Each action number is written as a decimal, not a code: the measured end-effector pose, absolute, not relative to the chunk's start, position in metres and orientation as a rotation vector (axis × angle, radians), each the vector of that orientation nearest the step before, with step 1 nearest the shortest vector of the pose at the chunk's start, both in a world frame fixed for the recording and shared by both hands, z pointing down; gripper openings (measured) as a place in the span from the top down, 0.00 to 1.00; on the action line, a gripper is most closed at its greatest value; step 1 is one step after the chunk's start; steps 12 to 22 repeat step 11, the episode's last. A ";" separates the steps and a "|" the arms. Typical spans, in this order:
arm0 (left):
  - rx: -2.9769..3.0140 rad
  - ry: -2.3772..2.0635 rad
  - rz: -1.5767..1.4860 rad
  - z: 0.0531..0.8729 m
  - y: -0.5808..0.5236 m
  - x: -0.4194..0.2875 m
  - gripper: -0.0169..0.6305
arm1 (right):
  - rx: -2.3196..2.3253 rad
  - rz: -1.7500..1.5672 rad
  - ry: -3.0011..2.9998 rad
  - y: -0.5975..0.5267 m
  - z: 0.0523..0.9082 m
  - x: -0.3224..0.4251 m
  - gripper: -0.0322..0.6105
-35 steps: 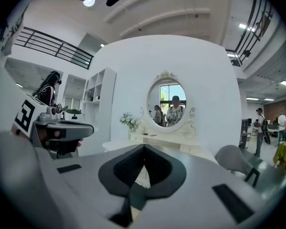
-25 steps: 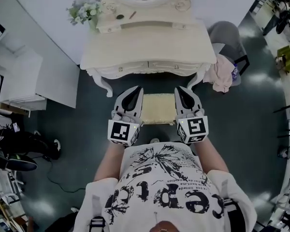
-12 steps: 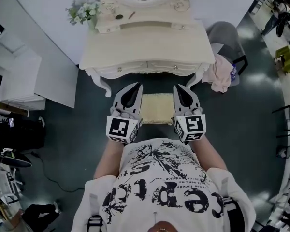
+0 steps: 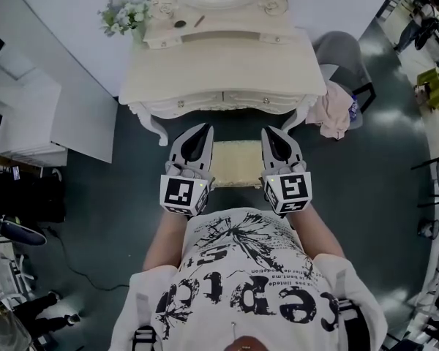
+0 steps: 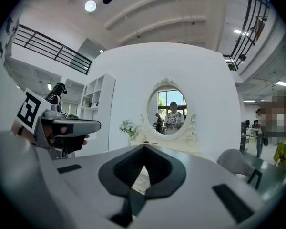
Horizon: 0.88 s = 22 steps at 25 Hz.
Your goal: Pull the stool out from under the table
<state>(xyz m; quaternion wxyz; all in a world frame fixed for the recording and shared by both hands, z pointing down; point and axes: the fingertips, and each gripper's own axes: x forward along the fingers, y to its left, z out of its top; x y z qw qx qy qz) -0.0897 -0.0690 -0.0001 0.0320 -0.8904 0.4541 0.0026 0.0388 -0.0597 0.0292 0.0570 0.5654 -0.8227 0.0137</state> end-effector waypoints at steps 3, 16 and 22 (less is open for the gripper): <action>-2.744 1.395 0.010 0.002 -0.070 -0.091 0.94 | 1.721 0.039 -2.488 -0.060 0.031 0.039 0.93; -2.738 1.398 0.041 -0.003 -0.074 -0.093 0.94 | 1.723 0.004 -2.487 -0.063 0.028 0.037 0.93; -2.738 1.398 0.041 -0.003 -0.074 -0.093 0.94 | 1.723 0.004 -2.487 -0.063 0.028 0.037 0.93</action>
